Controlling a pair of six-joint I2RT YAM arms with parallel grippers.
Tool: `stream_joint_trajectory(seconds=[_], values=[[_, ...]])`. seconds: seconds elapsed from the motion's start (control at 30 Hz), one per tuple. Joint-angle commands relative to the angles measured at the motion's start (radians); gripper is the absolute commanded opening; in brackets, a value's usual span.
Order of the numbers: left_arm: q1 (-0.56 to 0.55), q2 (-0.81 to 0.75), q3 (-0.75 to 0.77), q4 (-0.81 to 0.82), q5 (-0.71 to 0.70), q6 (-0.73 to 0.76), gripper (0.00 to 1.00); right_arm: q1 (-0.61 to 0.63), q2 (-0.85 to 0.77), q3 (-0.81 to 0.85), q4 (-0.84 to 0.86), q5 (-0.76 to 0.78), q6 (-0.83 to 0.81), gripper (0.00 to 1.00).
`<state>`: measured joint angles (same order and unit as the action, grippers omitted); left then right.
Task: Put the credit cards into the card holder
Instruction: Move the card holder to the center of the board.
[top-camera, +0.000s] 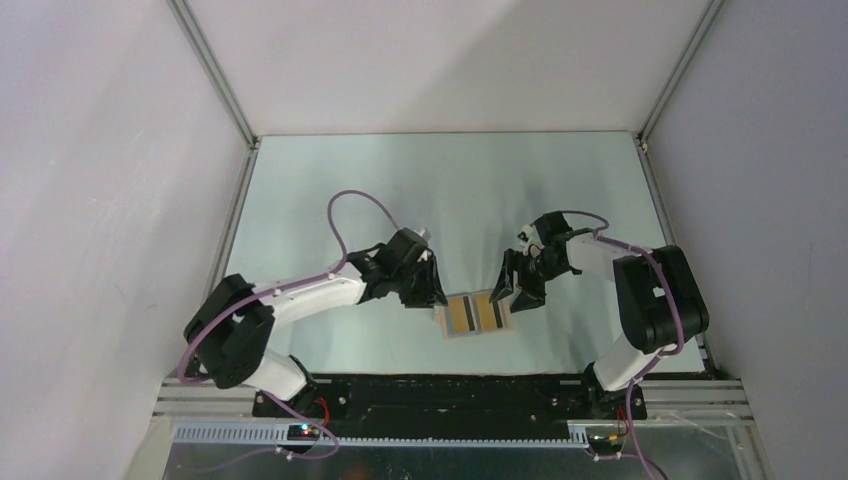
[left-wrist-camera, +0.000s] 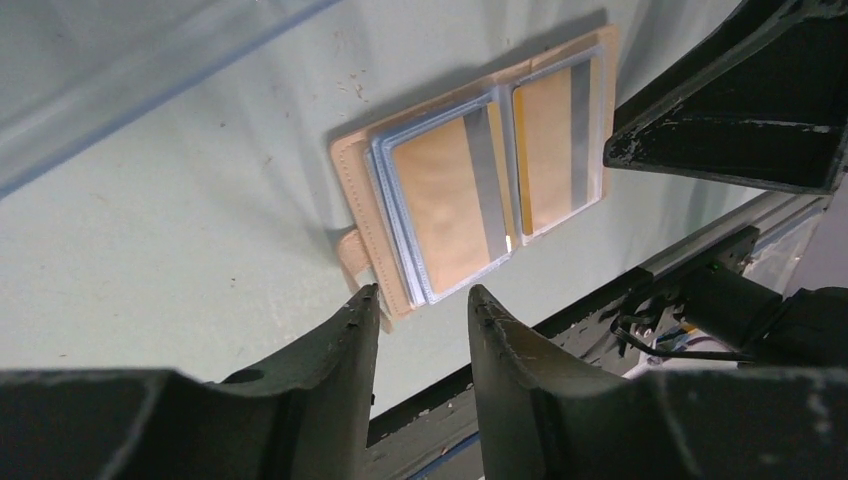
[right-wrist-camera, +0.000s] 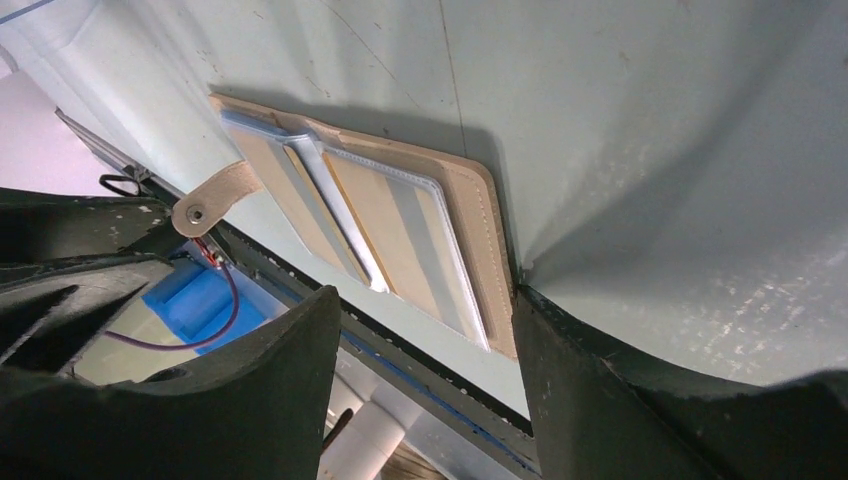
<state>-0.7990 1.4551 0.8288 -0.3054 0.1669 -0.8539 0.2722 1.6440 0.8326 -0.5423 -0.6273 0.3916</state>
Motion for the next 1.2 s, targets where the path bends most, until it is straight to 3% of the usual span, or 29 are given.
stream_joint_trajectory(seconds=[0.0, 0.3, 0.73, 1.17], values=[[-0.031, 0.051, 0.074, -0.09, -0.047, 0.038, 0.43, 0.007, -0.046, -0.002, 0.018, -0.034, 0.014, 0.67], [-0.039, 0.067, 0.132, -0.258, -0.14, 0.088, 0.39, 0.017, -0.08, -0.001, 0.007, -0.075, 0.026, 0.66], [-0.041, 0.086, 0.12, -0.283, -0.123, 0.11, 0.3, 0.056, -0.163, -0.001, -0.004, -0.143, 0.07, 0.66], [-0.04, 0.056, 0.144, -0.281, -0.135, 0.11, 0.33, 0.249, -0.148, -0.001, 0.159, -0.176, 0.2, 0.66]])
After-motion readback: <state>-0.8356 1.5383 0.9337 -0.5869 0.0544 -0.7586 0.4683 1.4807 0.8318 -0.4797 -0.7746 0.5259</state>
